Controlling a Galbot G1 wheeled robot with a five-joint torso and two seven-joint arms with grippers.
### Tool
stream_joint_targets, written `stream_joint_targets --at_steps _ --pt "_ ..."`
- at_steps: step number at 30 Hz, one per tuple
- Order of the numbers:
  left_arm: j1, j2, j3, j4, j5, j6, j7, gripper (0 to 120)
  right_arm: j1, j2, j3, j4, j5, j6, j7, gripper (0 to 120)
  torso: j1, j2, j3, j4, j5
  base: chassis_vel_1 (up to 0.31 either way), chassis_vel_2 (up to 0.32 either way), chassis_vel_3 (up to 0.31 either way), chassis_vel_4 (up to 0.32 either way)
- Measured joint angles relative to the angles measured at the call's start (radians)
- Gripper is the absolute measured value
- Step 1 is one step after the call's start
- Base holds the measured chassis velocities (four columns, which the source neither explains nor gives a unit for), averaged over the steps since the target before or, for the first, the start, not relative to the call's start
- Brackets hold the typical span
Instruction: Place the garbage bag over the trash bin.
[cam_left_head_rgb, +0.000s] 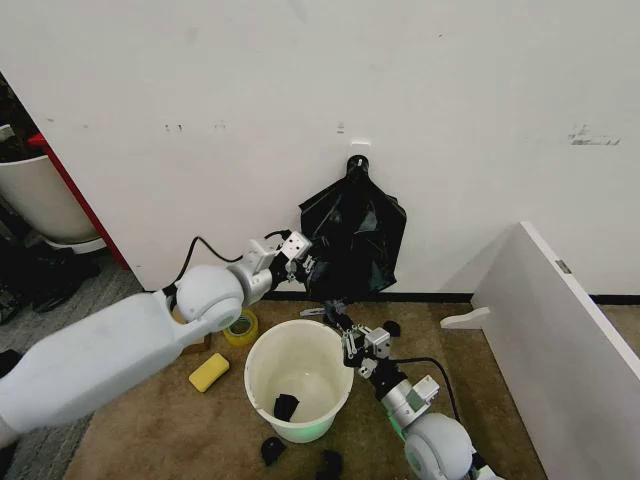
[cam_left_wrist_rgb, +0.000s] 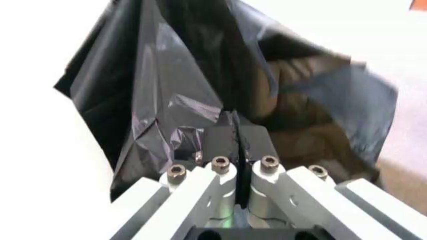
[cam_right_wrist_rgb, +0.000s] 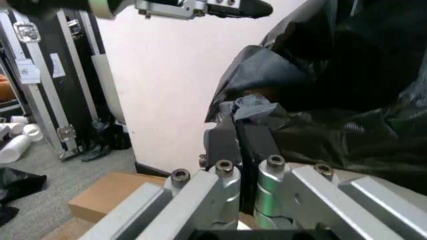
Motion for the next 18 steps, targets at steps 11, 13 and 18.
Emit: stream_joint_targets --at_steps 11,13,18 --pt "0.269 -0.004 -0.297 -0.017 -0.049 -0.090 -0.003 0 -0.011 -0.006 -0.001 0.019 -0.005 -0.002 0.002 32 0.000 0.000 0.000 0.0000 -0.0003 0.000 0.000 0.000 0.000" --pt "0.318 0.025 -0.337 -0.031 -0.041 -0.090 0.010 0 -0.012 -0.004 -0.005 0.019 -0.009 -0.002 0.002 43 0.000 0.000 0.000 -0.0001 0.0004 0.000 0.000 0.000 0.000" --pt "0.375 0.071 -0.362 -0.052 0.021 -0.102 0.043 0 -0.009 0.002 -0.012 0.019 -0.013 -0.003 0.004 59 0.000 0.000 0.000 0.0001 0.0000 0.000 0.000 0.000 0.000"
